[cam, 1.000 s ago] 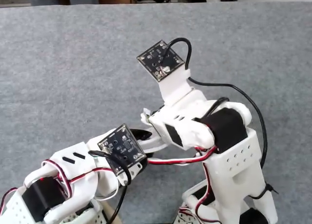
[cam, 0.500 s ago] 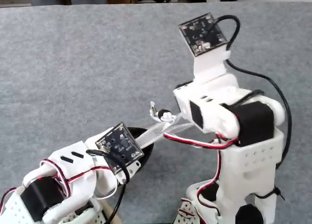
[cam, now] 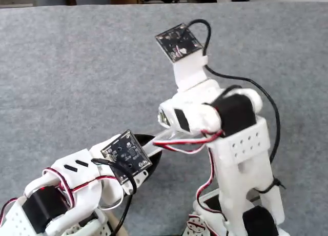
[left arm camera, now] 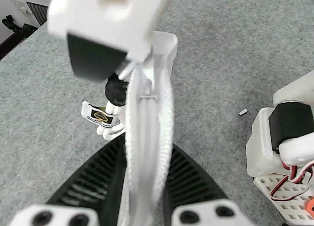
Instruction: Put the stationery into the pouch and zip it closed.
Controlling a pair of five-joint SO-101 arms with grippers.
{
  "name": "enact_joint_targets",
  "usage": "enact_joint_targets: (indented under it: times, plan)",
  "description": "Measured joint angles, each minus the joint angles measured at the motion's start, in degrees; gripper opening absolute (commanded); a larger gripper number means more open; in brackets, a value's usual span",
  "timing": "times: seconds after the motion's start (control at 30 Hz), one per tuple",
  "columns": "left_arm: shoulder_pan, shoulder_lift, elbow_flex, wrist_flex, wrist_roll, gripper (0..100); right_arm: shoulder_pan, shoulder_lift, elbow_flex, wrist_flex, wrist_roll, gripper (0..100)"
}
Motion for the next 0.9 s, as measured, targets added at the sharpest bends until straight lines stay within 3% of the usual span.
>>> enact_joint_targets:
  times: [0.23, 0.43, 0.9]
  plan:
    - [1.7, -7.1, 5.6, -0.1, -0.7, 3, -1.1, 0.3, 0.7, -0.1, -3.5, 18.7]
    - [5.2, -14.9, 11.3, -0.1, -4.8, 3, -7.7, -1.8, 2.1, 0.0, -7.1, 18.8]
    - [5.3, -15.7, 12.9, -0.1, -5.2, 3, -8.3, -7.6, 16.4, -0.2, -7.5, 18.7]
